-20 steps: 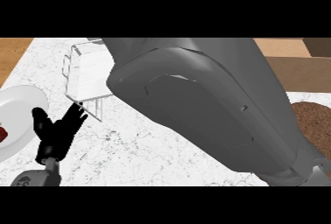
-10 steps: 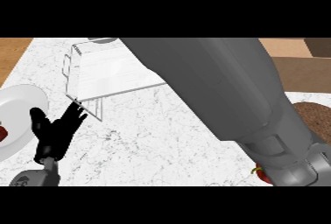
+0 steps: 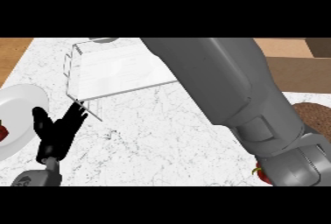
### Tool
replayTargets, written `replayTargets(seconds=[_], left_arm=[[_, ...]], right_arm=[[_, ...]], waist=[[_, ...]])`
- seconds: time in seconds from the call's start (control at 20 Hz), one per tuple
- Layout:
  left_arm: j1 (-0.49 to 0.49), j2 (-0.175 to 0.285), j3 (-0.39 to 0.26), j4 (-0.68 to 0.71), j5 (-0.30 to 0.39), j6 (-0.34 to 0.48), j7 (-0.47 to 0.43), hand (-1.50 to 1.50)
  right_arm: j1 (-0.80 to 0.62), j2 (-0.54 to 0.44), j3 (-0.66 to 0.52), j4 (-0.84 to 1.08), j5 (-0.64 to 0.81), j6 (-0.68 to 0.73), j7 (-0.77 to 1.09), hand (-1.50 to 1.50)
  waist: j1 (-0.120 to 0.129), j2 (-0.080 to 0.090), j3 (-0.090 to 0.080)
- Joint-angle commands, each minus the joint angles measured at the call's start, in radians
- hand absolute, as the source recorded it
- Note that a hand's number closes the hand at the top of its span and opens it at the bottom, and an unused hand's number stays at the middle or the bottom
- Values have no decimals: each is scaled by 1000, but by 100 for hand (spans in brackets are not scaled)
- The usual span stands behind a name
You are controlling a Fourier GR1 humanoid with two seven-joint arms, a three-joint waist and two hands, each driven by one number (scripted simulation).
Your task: Pick the can from the placemat and place it in the tiered shelf
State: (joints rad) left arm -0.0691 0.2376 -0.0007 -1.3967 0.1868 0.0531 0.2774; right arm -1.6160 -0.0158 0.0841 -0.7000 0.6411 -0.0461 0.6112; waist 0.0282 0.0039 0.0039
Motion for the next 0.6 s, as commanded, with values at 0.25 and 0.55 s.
replayTargets(seconds=[0.25, 0.55], left_arm=[[13, 2, 25, 116, 6, -45, -42, 0], [-60, -22, 24, 129, -13, -6, -4, 0]], right_arm=[[-55, 15, -12, 120, -24, -51, -107, 150], [-68, -20, -25, 166, 6, 32, -142, 150]], waist=[[2, 6, -6], [-16, 4, -6]])
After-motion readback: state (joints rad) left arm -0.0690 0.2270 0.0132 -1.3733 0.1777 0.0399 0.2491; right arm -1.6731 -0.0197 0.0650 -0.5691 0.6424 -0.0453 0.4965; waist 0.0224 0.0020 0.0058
